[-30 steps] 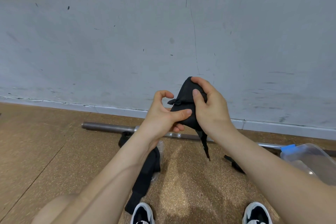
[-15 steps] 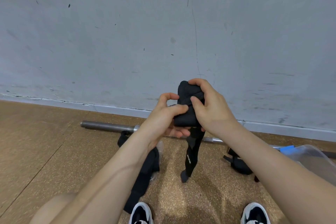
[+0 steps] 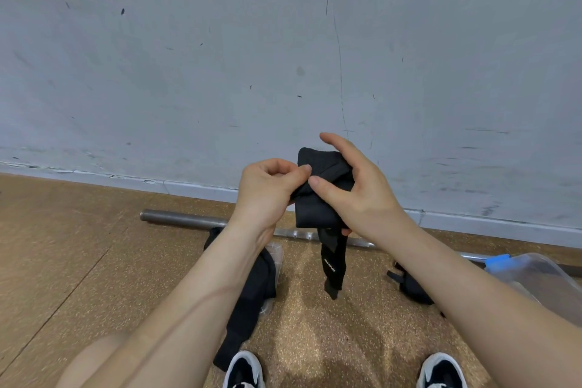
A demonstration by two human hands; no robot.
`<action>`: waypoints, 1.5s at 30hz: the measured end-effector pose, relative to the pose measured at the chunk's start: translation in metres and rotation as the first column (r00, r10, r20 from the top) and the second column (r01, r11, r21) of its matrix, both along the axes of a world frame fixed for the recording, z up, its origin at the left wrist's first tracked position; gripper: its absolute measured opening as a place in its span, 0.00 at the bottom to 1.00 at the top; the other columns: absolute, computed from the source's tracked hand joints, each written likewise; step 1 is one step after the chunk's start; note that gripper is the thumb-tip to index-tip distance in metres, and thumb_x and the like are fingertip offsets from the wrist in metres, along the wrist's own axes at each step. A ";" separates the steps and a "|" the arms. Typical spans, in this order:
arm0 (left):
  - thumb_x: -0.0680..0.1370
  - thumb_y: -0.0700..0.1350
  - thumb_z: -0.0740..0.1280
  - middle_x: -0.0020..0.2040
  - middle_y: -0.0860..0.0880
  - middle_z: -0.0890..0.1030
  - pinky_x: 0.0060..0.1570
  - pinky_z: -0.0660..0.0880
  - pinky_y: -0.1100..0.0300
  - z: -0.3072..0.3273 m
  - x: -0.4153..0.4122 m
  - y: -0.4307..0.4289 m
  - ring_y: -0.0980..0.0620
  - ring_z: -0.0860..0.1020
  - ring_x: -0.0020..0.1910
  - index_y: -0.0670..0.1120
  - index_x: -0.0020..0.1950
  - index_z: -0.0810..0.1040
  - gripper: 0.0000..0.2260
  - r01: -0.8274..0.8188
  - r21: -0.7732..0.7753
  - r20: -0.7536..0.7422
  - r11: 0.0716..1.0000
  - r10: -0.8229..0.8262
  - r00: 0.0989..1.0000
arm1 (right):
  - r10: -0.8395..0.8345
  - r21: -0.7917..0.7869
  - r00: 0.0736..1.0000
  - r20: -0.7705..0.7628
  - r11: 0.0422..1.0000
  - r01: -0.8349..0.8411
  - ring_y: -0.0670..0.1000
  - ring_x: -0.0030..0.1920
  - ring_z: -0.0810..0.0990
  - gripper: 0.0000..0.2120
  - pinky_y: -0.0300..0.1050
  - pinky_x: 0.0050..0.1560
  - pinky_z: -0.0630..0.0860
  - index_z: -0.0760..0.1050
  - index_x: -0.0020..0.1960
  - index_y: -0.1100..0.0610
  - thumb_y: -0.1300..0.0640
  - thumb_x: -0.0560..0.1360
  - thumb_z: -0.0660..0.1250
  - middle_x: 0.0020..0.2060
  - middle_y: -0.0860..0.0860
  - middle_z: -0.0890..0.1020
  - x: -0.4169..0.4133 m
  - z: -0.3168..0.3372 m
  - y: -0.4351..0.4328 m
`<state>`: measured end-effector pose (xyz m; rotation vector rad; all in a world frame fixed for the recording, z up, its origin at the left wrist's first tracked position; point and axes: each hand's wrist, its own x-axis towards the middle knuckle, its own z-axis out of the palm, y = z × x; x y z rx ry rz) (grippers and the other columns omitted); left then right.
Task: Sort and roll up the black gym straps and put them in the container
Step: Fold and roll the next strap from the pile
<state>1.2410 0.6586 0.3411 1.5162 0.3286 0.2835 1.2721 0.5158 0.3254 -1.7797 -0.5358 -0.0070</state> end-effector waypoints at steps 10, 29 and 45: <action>0.79 0.31 0.63 0.35 0.47 0.81 0.33 0.77 0.61 0.009 -0.004 0.012 0.51 0.79 0.35 0.44 0.43 0.76 0.10 0.284 -0.141 0.041 0.948 -0.281 0.959 | -0.037 0.117 0.980 -0.197 0.991 0.061 0.51 0.36 0.82 0.14 0.39 0.21 0.72 0.79 0.60 0.43 0.57 0.83 0.59 0.51 0.48 0.82 -0.002 0.013 0.001; 0.67 0.35 0.75 0.39 0.55 0.81 0.45 0.76 0.65 0.005 -0.007 0.015 0.58 0.79 0.38 0.52 0.42 0.85 0.12 0.480 0.071 0.104 0.874 -0.485 0.868 | 0.110 0.403 0.890 -0.443 0.911 0.088 0.51 0.47 0.85 0.15 0.41 0.43 0.81 0.80 0.61 0.52 0.66 0.81 0.62 0.54 0.55 0.84 0.010 0.014 -0.011; 0.74 0.36 0.71 0.42 0.46 0.83 0.40 0.79 0.64 -0.002 -0.003 -0.013 0.50 0.84 0.42 0.43 0.46 0.79 0.04 0.177 -0.308 0.078 0.935 -0.160 0.984 | -0.013 0.393 0.948 -0.319 0.908 0.145 0.54 0.51 0.85 0.18 0.50 0.54 0.82 0.84 0.50 0.49 0.72 0.74 0.69 0.49 0.54 0.87 0.009 0.014 -0.006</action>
